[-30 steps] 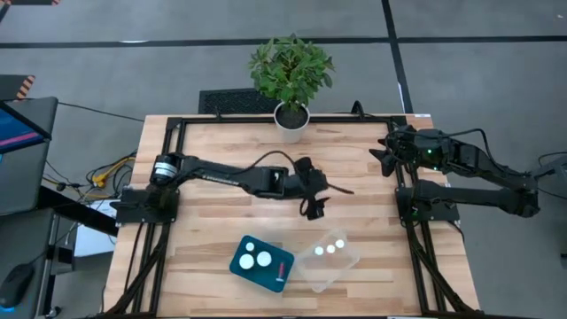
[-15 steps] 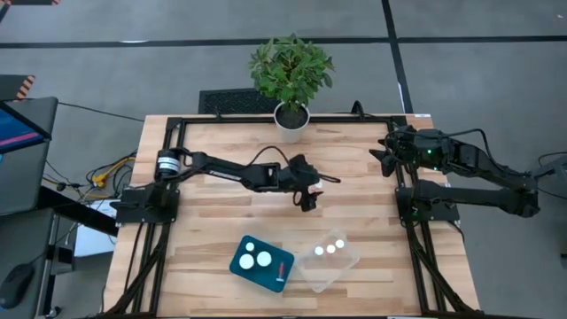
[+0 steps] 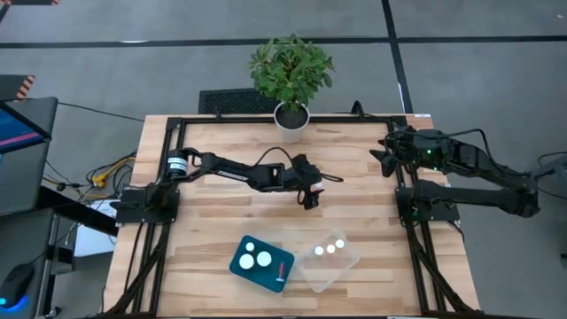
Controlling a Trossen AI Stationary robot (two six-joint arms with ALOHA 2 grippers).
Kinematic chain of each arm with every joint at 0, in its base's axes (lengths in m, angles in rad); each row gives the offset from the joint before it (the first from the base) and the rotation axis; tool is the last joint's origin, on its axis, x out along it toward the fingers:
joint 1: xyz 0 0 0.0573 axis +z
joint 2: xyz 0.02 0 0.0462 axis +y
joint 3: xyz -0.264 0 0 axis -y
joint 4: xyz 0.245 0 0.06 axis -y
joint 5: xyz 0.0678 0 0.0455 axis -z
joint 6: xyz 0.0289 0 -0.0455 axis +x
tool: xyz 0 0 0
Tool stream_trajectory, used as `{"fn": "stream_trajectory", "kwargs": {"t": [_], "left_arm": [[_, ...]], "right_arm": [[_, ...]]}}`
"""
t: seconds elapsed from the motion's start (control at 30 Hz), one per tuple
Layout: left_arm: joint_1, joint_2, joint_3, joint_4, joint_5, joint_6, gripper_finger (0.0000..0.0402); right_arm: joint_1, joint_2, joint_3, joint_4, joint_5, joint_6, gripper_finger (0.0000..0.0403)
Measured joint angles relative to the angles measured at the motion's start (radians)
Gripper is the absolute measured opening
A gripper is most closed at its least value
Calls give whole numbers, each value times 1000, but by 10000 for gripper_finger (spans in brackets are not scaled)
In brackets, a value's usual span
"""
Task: Pick and place medicine bottles into bin by pill shape (circle, oval)
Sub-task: Put the small pink pill bottle into the transparent bin
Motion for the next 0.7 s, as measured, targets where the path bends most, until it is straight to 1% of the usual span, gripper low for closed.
{"fn": "stream_trajectory", "kwargs": {"t": [0.07, 0.27, 0.3, 0.4, 0.6, 0.7], "left_arm": [[2, 0, 0, 3, 16, -5, 292], [1, 19, 2, 13, 53, 1, 246], [1, 23, 0, -8, 56, -8, 241], [0, 50, 3, 5, 56, -24, 230], [-2, 48, 10, 8, 13, -29, 206], [-2, 48, 10, 18, 20, -42, 192]], "right_arm": [[0, 0, 0, 0, 0, 0, 271], [0, 0, 0, -1, 0, 0, 271], [0, 0, 0, -1, 0, 0, 271], [0, 0, 0, -1, 0, 0, 271], [0, 0, 0, -5, 0, 0, 271], [0, 0, 0, -5, 0, 0, 271]]}}
